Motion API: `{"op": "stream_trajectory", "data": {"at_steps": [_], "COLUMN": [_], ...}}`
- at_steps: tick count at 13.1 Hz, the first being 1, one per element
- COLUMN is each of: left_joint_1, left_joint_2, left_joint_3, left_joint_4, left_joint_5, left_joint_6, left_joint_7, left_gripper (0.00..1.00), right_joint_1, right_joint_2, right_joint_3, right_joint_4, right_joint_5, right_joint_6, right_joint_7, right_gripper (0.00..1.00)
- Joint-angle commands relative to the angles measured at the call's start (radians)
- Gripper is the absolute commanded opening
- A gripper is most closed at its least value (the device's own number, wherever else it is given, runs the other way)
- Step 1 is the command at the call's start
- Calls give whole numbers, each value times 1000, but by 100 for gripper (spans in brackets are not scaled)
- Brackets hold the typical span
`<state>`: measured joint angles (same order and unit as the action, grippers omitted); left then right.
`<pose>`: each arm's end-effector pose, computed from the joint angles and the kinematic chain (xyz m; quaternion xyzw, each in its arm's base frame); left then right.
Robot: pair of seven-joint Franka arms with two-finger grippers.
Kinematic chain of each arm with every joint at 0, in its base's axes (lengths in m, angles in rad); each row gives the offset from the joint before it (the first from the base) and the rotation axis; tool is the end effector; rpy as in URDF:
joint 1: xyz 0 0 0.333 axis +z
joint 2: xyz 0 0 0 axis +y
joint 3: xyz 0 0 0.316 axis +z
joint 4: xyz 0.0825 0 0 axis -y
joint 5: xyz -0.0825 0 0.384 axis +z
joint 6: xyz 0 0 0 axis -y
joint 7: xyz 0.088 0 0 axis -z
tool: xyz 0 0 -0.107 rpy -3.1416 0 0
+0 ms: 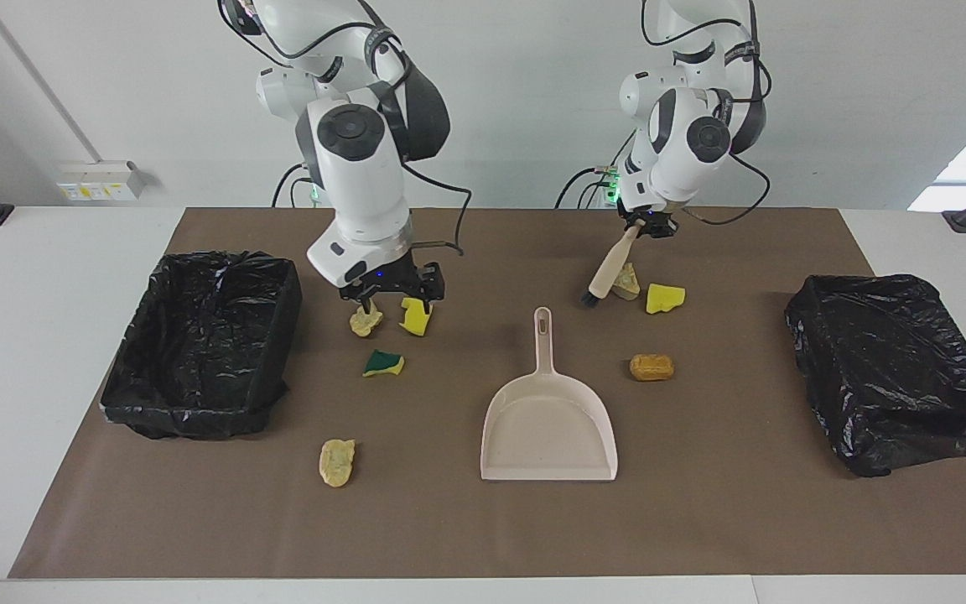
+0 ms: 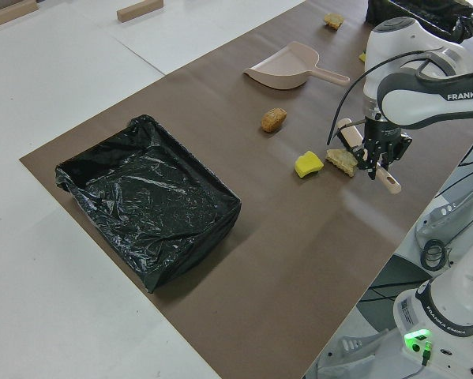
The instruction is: Sweep and dump trash in bin
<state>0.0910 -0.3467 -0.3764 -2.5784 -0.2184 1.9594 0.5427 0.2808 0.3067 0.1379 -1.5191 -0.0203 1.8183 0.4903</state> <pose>0.3638 -0.1160 0.3516 0.9332 -0.3284 -0.1365 0.0514 0.6017 0.2544 0.4863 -0.9993 0.0364 0.0069 0.0088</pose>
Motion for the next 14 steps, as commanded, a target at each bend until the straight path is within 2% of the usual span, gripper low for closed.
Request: {"op": "stream_trajectory", "data": {"at_steps": [1, 3, 5, 7, 10, 14], "left_joint_1": [6, 7, 1, 7, 27, 79], "left_joint_2": [204, 291, 359, 365, 302, 250], "left_joint_3": [76, 89, 114, 117, 137, 137], "left_joint_4": [226, 360, 488, 575, 564, 515], "left_joint_5": [129, 163, 168, 168, 169, 229], "left_joint_6": [-1, -17, -88, -163, -226, -249], "left_joint_7": [17, 19, 17, 10, -77, -216], "left_gripper": [0, 0, 0, 0, 0, 0], "right_joint_1": [92, 132, 200, 236, 296, 293], "right_joint_2": [37, 69, 116, 162, 166, 199], "right_joint_3": [-1, -1, -3, -1, -1, -1], "right_joint_4": [-15, -15, -6, -4, -6, -15], "right_joint_5": [-6, -10, -12, -82, -118, -186], "right_joint_6": [80, 125, 163, 237, 314, 426], "right_joint_7": [164, 241, 334, 378, 383, 376], "right_gripper": [100, 100, 100, 100, 100, 100]}}
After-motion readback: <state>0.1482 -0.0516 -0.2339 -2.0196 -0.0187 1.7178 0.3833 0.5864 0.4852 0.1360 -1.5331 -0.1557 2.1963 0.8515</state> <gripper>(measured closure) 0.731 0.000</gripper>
